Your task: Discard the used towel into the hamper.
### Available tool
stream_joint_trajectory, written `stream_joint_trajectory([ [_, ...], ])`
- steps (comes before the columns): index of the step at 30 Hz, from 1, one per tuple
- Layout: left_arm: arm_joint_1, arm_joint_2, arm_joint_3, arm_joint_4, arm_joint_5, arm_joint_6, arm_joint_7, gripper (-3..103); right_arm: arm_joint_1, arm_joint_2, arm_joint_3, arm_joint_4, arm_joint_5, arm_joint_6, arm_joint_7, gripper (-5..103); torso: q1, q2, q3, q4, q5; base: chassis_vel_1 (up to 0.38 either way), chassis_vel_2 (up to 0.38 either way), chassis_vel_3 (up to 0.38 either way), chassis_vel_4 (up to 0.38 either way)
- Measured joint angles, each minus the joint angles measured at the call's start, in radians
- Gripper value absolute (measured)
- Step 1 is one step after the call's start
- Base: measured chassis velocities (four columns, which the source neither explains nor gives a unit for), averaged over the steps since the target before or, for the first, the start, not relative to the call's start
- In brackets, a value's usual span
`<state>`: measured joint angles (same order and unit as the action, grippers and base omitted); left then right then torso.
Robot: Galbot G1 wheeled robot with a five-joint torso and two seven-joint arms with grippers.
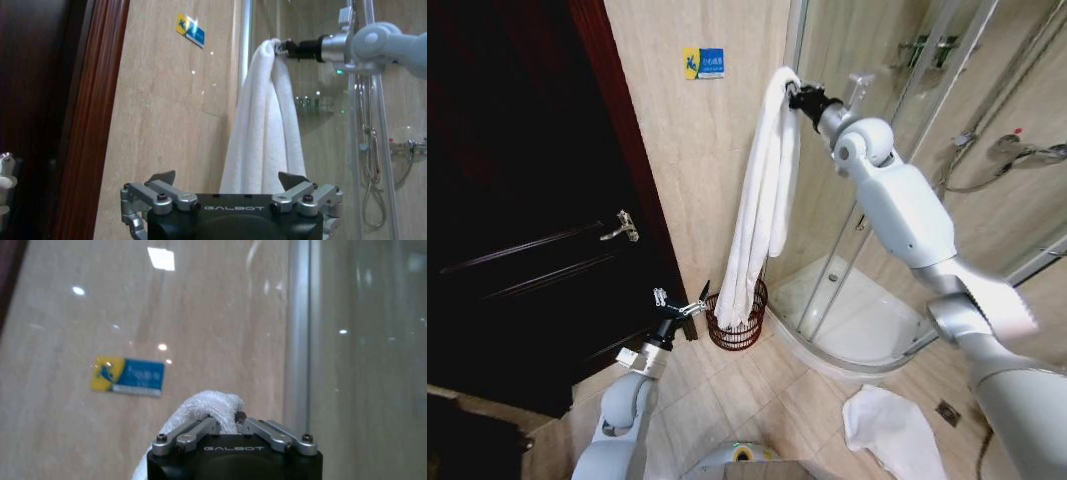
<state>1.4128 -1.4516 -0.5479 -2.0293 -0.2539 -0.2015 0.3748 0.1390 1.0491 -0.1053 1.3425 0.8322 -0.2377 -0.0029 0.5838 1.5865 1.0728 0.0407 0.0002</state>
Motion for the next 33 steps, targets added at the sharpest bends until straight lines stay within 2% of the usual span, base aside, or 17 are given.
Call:
stream_joint_trajectory([
  [6, 0.001, -0.004, 0.002, 0.002, 0.005, -0.003, 0.000, 100, 0.009, 0.016, -0.002, -0.055, -0.013, 0.037, -0.007, 4, 0.000, 0.000, 0.000, -0.0001, -0.0001, 0.000, 0.000, 0.000, 0.000],
  [13, 0.009, -0.001, -0.011, -0.012, -0.002, -0.007, 0.000, 100, 0.078, 0.073, -0.042, -0.134, -0.008, 0.093, -0.015, 4, 0.000, 0.000, 0.000, 0.0001, -0.0004, 0.000, 0.000, 0.000, 0.000],
  [17, 0.020, 0.000, -0.022, -0.023, -0.011, -0.012, -0.001, 100, 0.106, 0.108, -0.052, -0.175, -0.006, 0.100, -0.014, 4, 0.000, 0.000, 0.000, 0.0005, -0.0007, 0.000, 0.000, 0.000, 0.000],
  [33, 0.016, 0.002, -0.015, -0.013, -0.017, -0.023, 0.001, 100, 0.067, 0.080, -0.077, -0.072, -0.004, 0.079, 0.020, 4, 0.000, 0.000, 0.000, 0.0000, -0.0003, 0.000, 0.000, 0.000, 0.000],
])
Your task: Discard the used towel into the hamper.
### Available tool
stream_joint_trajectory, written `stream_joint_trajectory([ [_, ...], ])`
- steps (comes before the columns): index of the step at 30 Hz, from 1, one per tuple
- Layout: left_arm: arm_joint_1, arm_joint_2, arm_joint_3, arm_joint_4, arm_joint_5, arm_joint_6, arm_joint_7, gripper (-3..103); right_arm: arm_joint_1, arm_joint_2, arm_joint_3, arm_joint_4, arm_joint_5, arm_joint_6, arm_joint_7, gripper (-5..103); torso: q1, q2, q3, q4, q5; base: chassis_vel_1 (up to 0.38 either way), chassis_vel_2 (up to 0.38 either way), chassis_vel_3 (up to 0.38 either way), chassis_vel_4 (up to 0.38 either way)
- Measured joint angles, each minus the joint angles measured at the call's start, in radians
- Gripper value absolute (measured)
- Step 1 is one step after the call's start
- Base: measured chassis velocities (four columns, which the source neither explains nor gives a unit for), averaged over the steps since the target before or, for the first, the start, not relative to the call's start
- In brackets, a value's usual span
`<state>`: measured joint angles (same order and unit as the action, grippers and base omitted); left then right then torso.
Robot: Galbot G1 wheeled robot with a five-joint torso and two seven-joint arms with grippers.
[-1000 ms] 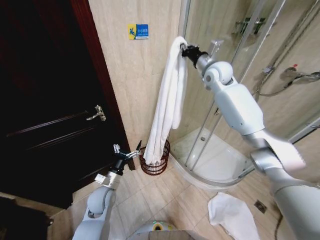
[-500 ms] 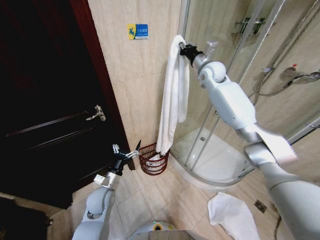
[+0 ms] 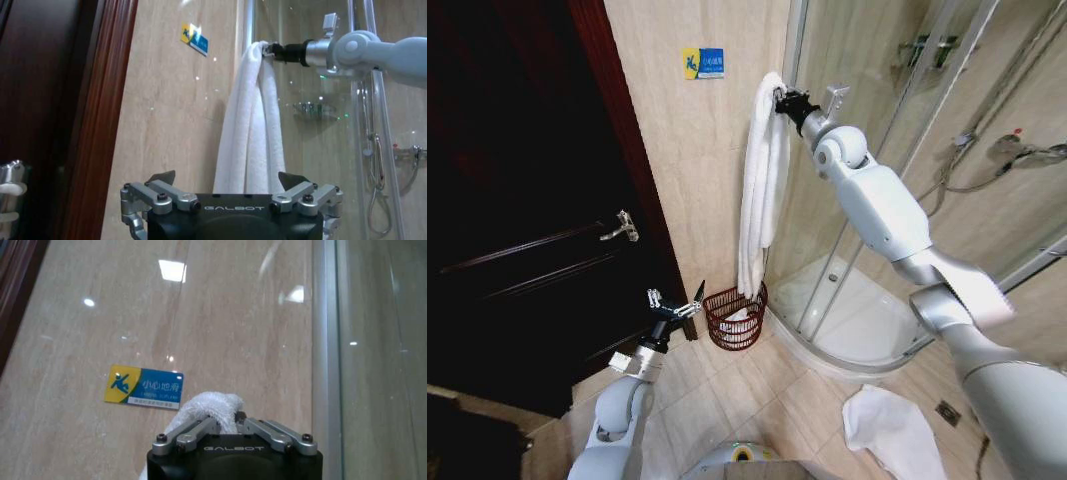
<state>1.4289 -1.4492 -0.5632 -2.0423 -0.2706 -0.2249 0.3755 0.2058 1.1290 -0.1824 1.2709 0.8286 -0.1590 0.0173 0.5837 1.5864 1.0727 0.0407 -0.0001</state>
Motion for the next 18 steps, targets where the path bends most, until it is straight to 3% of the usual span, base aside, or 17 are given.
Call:
stream_joint_trajectory([
  [18, -0.012, 0.000, 0.003, 0.014, -0.005, 0.002, 0.001, 100, -0.068, -0.004, 0.040, -0.031, -0.041, -0.002, -0.017, 4, 0.000, 0.000, 0.000, 0.0001, 0.0003, 0.000, 0.000, 0.000, 0.000],
])
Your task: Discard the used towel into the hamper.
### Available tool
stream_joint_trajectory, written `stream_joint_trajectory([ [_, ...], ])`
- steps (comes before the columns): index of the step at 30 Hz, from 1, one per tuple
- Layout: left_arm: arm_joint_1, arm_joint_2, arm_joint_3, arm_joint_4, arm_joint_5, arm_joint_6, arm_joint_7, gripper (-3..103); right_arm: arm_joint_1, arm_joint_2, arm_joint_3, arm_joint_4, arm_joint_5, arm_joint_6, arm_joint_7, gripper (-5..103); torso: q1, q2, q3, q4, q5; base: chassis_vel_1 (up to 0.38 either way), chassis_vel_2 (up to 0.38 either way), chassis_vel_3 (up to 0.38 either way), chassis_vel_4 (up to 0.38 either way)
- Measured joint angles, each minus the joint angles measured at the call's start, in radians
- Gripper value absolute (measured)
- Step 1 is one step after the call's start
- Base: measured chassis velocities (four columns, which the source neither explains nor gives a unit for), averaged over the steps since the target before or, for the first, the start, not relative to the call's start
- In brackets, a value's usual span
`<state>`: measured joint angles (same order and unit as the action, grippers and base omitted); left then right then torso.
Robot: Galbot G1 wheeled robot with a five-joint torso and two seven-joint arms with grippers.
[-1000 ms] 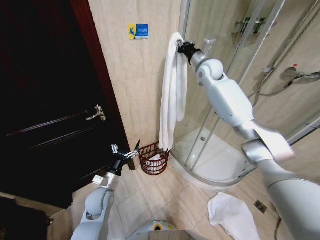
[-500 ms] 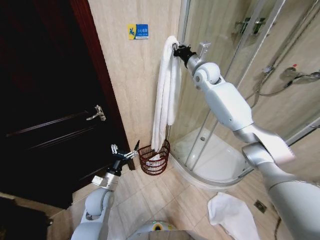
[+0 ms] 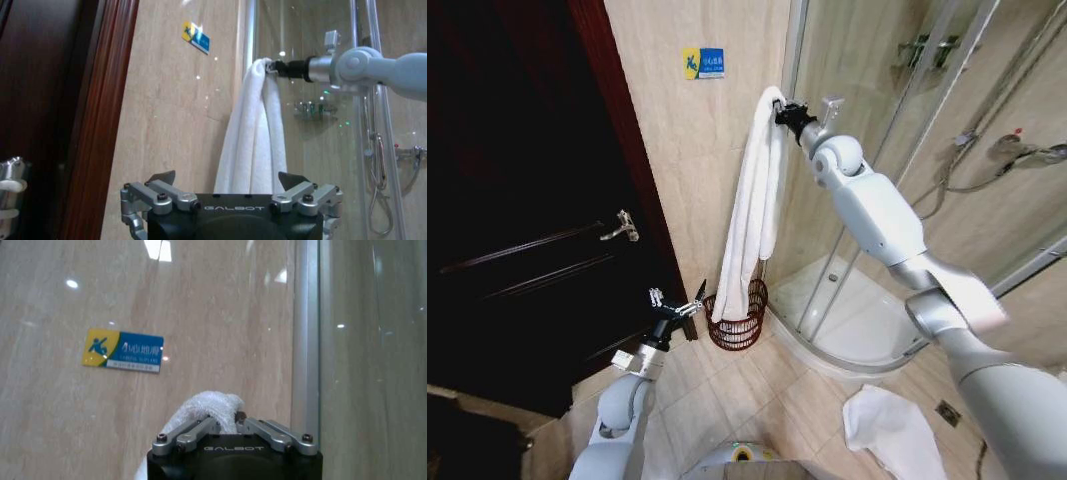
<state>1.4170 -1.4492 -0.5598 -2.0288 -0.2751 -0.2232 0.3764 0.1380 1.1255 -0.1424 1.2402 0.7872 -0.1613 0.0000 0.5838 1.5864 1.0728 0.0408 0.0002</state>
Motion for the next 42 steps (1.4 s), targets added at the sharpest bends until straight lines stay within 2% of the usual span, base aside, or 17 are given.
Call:
stream_joint_trajectory([
  [13, -0.003, -0.012, 0.011, 0.006, 0.014, 0.003, 0.000, 100, -0.116, -0.035, -0.018, 0.120, 0.025, -0.007, 0.005, 4, 0.000, 0.000, 0.000, 0.0001, -0.0002, 0.000, 0.000, 0.000, 0.000],
  [19, 0.001, -0.017, 0.009, 0.006, 0.017, 0.003, 0.000, 100, -0.167, -0.016, -0.014, 0.104, 0.001, 0.008, 0.003, 4, 0.000, 0.000, 0.000, -0.0001, -0.0001, 0.000, 0.000, 0.000, 0.000],
  [32, 0.011, -0.031, 0.005, -0.005, 0.028, 0.002, -0.001, 100, -0.177, 0.019, 0.002, 0.081, -0.007, 0.018, 0.006, 4, 0.000, 0.000, 0.000, 0.0002, -0.0005, 0.000, 0.000, 0.000, 0.000],
  [36, 0.021, -0.034, 0.001, -0.010, 0.034, 0.001, -0.001, 100, -0.272, -0.013, 0.010, 0.117, -0.013, 0.028, 0.005, 4, 0.000, 0.000, 0.000, -0.0001, 0.0001, 0.000, 0.000, 0.000, 0.000],
  [42, 0.032, -0.050, 0.010, -0.017, 0.062, 0.006, -0.001, 100, -0.360, -0.016, 0.025, 0.145, -0.024, 0.059, 0.008, 4, -0.006, -0.011, -0.006, -0.0001, 0.0000, 0.000, 0.000, 0.000, 0.000],
])
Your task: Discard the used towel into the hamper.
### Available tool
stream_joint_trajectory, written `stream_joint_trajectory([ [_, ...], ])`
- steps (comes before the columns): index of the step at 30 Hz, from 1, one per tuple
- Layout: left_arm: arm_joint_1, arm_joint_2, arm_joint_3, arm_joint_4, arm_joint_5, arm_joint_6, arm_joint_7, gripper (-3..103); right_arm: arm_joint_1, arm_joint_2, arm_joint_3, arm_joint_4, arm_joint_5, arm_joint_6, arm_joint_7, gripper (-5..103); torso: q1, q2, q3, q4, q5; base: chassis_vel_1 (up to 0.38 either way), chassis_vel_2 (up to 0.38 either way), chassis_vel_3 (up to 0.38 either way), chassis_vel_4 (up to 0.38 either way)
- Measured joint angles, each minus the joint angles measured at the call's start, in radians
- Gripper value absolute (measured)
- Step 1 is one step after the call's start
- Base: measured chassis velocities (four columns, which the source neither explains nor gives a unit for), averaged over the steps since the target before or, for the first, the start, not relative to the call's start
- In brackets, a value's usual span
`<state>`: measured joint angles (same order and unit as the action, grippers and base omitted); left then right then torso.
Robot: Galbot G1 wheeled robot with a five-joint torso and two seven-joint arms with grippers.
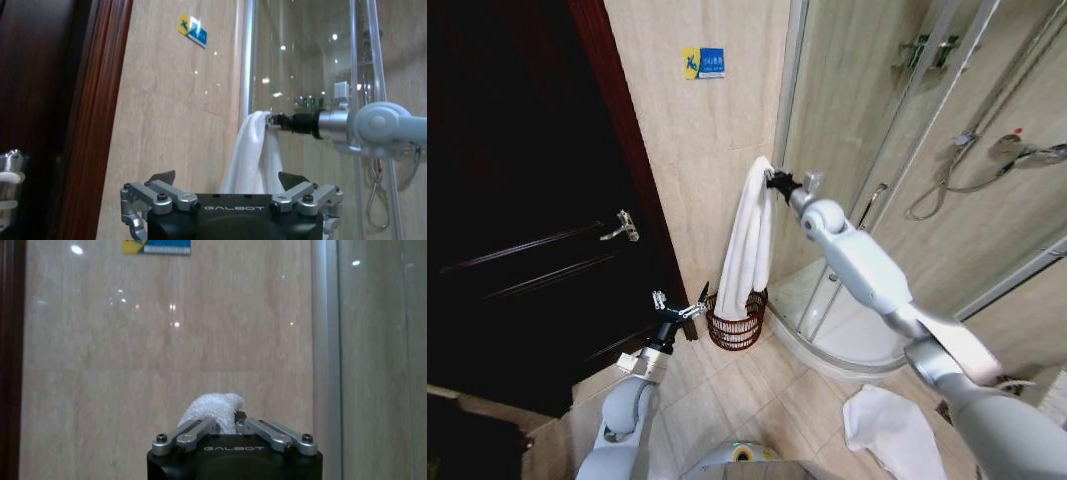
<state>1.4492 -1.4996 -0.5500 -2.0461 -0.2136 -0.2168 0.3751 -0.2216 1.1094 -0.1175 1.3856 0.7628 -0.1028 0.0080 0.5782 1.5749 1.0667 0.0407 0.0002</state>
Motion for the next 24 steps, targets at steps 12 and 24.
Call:
stream_joint_trajectory([
  [12, 0.048, -0.014, 0.000, -0.022, 0.027, -0.010, 0.002, 100, -0.032, 0.071, 0.008, -0.069, -0.030, 0.114, 0.005, 4, -0.041, -0.087, -0.046, 0.0003, -0.0001, 0.000, 0.000, 0.000, 0.000],
  [24, 0.075, -0.026, -0.001, -0.044, 0.042, -0.014, 0.005, 100, -0.071, 0.130, 0.023, -0.109, -0.059, 0.186, 0.028, 4, -0.077, -0.163, -0.085, 0.0003, -0.0002, 0.000, 0.000, 0.000, 0.000],
])
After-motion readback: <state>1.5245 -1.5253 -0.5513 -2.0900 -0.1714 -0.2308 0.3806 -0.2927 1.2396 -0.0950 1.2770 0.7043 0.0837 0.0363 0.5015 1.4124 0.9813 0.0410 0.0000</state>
